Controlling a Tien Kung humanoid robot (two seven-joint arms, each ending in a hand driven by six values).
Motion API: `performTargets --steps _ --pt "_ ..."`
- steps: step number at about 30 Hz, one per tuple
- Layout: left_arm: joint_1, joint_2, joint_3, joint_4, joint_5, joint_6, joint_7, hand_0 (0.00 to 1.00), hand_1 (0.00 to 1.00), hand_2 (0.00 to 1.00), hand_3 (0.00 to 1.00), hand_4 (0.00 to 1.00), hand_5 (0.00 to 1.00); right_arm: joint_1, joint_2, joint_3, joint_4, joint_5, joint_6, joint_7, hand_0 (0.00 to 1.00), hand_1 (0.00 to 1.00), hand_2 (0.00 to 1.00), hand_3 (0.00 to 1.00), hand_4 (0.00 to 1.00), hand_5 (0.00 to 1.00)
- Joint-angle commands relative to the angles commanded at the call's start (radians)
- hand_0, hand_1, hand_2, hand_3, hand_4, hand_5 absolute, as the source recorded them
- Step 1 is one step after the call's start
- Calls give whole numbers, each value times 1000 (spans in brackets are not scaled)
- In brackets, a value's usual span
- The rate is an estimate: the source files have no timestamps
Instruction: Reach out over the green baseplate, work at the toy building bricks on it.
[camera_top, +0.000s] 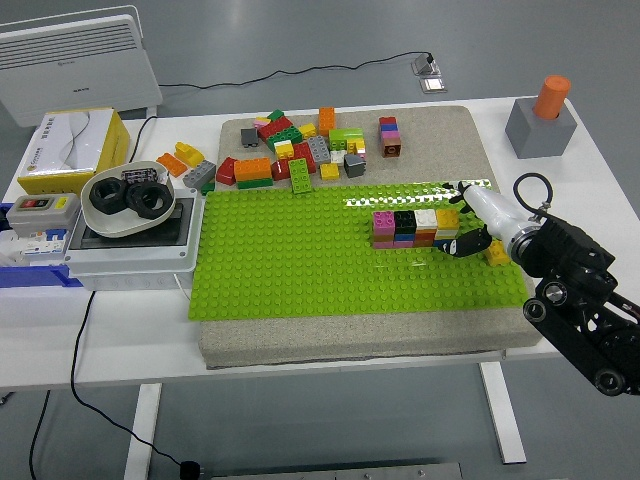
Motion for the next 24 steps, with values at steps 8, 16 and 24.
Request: performTargets --steps 8,16,24 --pt "2 -1 -7 1 0 1 -1 788 729 641 459 659 399 -50 -84 6 157 -199 -154 -13 822 899 930 834 998 533" --pt "4 -4 -12 3 0 1 -1 789 729 641 459 659 399 -140 -87 5 246 -357 -257 12 998 988 968 547 998 816" --pt "4 -4 -11 3 0 1 -2 790 729 642 460 660 400 -148 -31 -30 155 -362 -288 24 998 998 980 546 998 862"
